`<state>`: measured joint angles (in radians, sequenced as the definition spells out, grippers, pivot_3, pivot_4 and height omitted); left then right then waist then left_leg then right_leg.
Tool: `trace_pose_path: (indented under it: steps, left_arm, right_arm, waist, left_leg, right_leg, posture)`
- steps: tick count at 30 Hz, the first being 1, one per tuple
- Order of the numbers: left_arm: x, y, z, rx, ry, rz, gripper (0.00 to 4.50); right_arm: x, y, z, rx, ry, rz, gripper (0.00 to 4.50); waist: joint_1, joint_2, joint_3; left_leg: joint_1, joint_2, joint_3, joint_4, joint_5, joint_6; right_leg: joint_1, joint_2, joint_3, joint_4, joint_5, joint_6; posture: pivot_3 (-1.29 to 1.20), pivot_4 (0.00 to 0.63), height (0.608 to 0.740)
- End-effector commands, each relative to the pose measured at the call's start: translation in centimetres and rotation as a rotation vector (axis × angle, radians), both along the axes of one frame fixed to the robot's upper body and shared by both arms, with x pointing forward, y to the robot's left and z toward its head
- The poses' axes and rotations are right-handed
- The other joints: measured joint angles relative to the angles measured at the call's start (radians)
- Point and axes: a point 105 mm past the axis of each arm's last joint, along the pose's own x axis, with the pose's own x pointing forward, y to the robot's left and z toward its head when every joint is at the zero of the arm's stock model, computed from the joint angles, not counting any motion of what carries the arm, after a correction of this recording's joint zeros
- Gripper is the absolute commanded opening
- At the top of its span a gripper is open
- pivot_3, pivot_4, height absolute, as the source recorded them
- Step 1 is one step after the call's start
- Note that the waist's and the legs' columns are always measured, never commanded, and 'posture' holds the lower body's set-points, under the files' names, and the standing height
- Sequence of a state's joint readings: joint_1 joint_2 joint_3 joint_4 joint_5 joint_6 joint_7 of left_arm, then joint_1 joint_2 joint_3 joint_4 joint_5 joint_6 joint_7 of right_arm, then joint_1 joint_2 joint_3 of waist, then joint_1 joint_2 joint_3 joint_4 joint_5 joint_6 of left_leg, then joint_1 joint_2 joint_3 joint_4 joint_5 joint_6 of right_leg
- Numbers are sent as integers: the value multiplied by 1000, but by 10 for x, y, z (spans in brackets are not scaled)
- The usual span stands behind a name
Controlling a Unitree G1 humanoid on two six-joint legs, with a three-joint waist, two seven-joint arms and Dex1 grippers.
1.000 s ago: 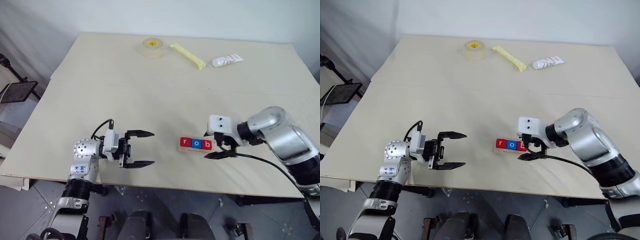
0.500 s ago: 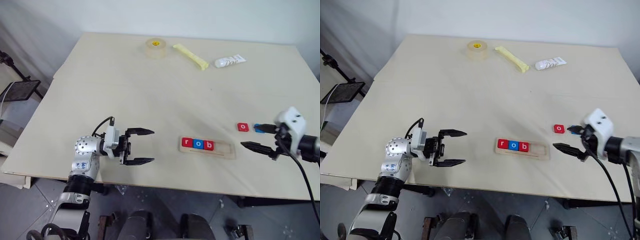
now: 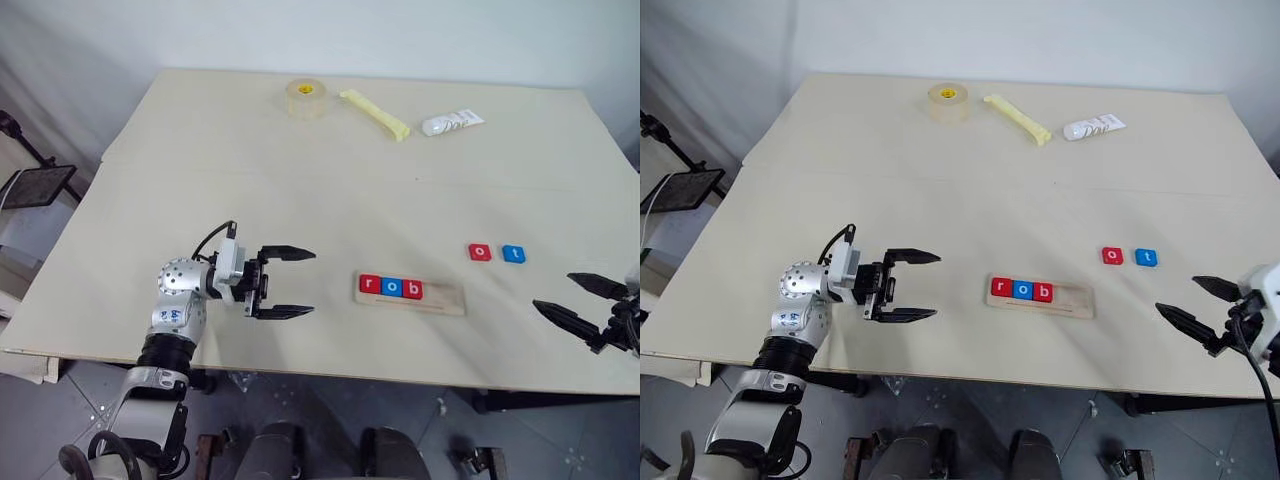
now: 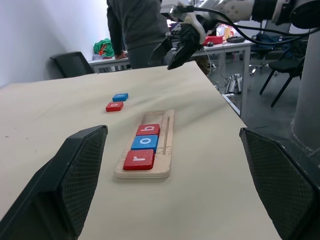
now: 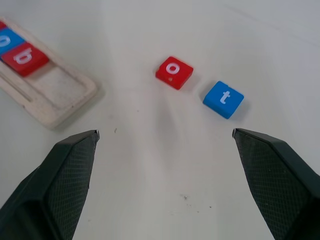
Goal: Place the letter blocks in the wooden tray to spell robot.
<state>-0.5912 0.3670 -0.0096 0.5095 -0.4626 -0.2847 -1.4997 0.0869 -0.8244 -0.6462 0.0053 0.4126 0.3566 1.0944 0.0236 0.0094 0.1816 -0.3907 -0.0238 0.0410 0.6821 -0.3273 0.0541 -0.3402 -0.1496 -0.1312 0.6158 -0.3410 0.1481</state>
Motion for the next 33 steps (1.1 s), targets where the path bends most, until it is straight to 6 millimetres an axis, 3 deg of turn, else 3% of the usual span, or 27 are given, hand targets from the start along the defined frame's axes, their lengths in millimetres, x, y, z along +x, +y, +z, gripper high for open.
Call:
trace_pose_path:
  steps: [1, 21, 24, 29, 33]
  left_arm:
    - [-1, 3, 3, 9, -23, -22, 4500]
    - [0, 4, 4, 17, -30, -29, 4500]
    - [0, 3, 4, 15, -32, -27, 4500]
    - [-5, 0, 4, 5, -34, -31, 4500]
    - [-7, 1, 3, 5, -34, -31, 4500]
  right_arm:
    - [-4, -2, 12, 1, -59, -19, 4482]
    - [0, 8, 14, -4, -59, -10, 4482]
    - [18, 22, 16, 7, -45, -19, 4482]
    - [66, 40, 13, 20, -88, -133, 4482]
    - [79, 50, 6, 55, -83, -159, 4482]
  waist:
    - [0, 0, 0]
    - [1, 0, 0]
    - [-1, 0, 0]
    - [-14, 0, 0]
    - [-1, 0, 0]
  left_leg:
    - [0, 0, 0, 0, 0, 0]
    - [0, 0, 0, 0, 0, 0]
    - [0, 0, 0, 0, 0, 0]
    - [0, 2, 1, 0, 0, -1]
    - [0, 0, -2, 0, 0, -1]
  right_leg:
    - [0, 0, 0, 0, 0, 0]
    - [0, 0, 0, -1, 0, 0]
    - [0, 0, 0, -1, 0, 0]
    - [0, 1, 1, -1, 0, 0]
    - [-1, 0, 0, 3, 0, 0]
  posture:
    - [0, 150, 740]
    - [0, 150, 740]
    - [0, 150, 740]
    - [0, 150, 740]
    - [0, 150, 740]
